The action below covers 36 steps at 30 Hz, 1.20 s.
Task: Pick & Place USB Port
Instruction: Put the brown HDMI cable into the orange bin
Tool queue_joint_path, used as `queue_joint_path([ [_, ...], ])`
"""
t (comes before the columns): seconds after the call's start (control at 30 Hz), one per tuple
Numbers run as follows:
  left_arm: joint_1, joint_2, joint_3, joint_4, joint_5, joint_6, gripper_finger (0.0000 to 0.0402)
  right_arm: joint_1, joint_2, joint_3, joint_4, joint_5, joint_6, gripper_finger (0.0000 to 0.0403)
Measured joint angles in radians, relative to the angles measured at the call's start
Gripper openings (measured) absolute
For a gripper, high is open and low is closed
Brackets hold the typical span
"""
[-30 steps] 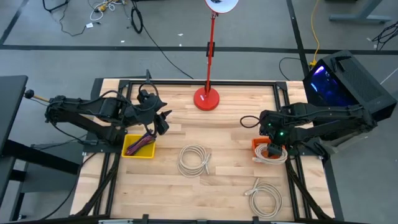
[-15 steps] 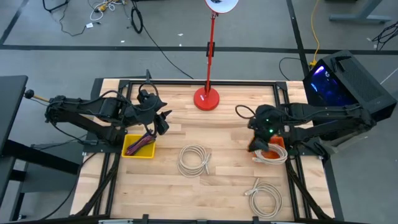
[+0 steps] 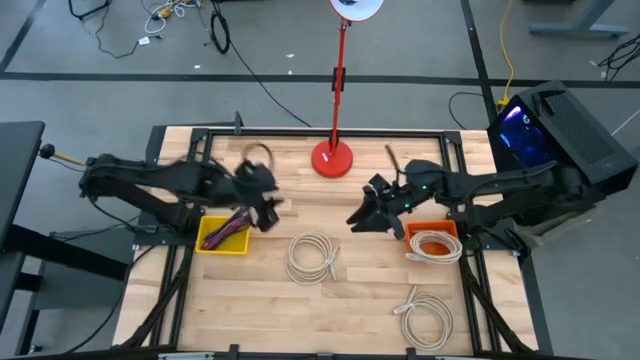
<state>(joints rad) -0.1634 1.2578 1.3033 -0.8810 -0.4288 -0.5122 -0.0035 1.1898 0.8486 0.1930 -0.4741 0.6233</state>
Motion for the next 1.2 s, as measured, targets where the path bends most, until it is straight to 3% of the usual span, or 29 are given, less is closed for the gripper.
queue_joint_path([
  [0.13, -0.033, 0.136, -0.001, 0.006, 0.081, 0.025, 0.0172, 0.002, -0.006, 0.001, 0.126, 0.041, -0.010, 0.0155],
  [0.43, -0.091, 0.456, -0.002, 0.172, 0.342, 0.257, 0.0172, 0.001, -0.025, 0.001, 0.119, 0.073, -0.034, 0.0155],
  [0.67, -0.135, 0.601, -0.002, 0.172, 0.491, 0.457, 0.0172, 0.001, -0.035, 0.001, 0.122, 0.063, -0.034, 0.0155],
  [0.77, -0.150, 0.640, -0.002, 0.170, 0.509, 0.521, 0.0172, 0.001, -0.035, 0.001, 0.121, 0.064, -0.034, 0.0155],
  [0.97, -0.149, 0.667, -0.002, 0.185, 0.386, 0.545, 0.0172, 0.016, -0.035, 0.000, 0.121, 0.064, -0.034, 0.0155],
  [1.2, -0.124, 0.667, -0.002, 0.201, 0.406, 0.579, 0.0172, 0.021, -0.035, 0.000, 0.121, 0.066, -0.038, 0.0155],
])
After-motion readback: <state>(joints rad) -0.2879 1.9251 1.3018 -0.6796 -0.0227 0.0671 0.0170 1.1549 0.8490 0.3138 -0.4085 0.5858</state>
